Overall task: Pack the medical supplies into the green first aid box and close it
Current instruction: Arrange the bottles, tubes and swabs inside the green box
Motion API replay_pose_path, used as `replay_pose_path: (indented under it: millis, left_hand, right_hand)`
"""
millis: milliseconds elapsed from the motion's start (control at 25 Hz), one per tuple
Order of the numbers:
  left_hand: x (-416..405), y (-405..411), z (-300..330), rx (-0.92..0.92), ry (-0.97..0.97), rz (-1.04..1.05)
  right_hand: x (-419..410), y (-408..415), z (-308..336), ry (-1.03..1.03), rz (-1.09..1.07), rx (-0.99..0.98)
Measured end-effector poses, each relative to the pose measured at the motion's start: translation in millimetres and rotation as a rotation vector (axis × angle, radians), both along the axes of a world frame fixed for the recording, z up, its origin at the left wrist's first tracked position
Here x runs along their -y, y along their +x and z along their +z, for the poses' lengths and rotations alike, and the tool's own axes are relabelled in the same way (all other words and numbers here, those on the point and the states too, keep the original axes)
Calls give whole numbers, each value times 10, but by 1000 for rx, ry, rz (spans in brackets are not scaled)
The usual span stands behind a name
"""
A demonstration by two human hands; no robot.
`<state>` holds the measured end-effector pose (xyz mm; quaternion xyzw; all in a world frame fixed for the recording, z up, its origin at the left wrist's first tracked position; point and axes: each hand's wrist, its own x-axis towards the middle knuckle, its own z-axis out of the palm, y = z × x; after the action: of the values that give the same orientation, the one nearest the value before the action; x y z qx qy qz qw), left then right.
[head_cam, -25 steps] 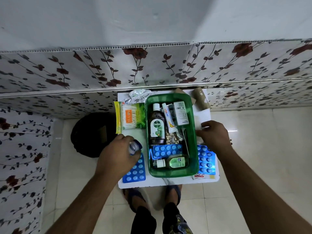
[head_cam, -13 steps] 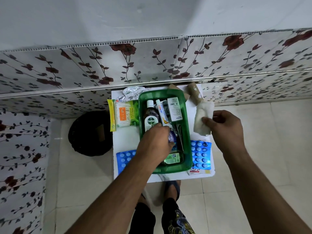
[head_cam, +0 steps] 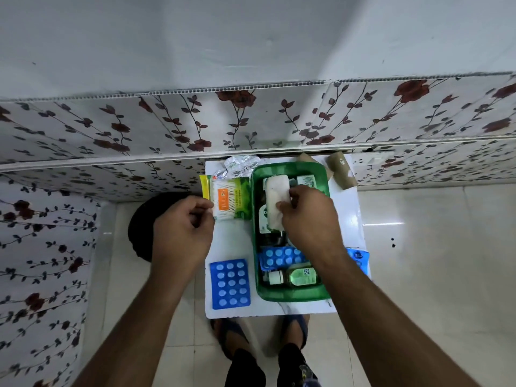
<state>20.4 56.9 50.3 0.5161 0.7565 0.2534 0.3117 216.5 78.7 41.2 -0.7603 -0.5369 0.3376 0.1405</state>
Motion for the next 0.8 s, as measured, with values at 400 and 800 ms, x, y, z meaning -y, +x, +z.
replay_pose_path:
  millis: [400, 800]
  left_hand:
    - [208, -146, -322, 60, -80, -43]
    - [-47, -241, -517, -15, -98, 192]
  right_hand:
    - [-30, -177, -330, 33, 143, 120]
    - [-70, 904, -220, 211, -332, 188]
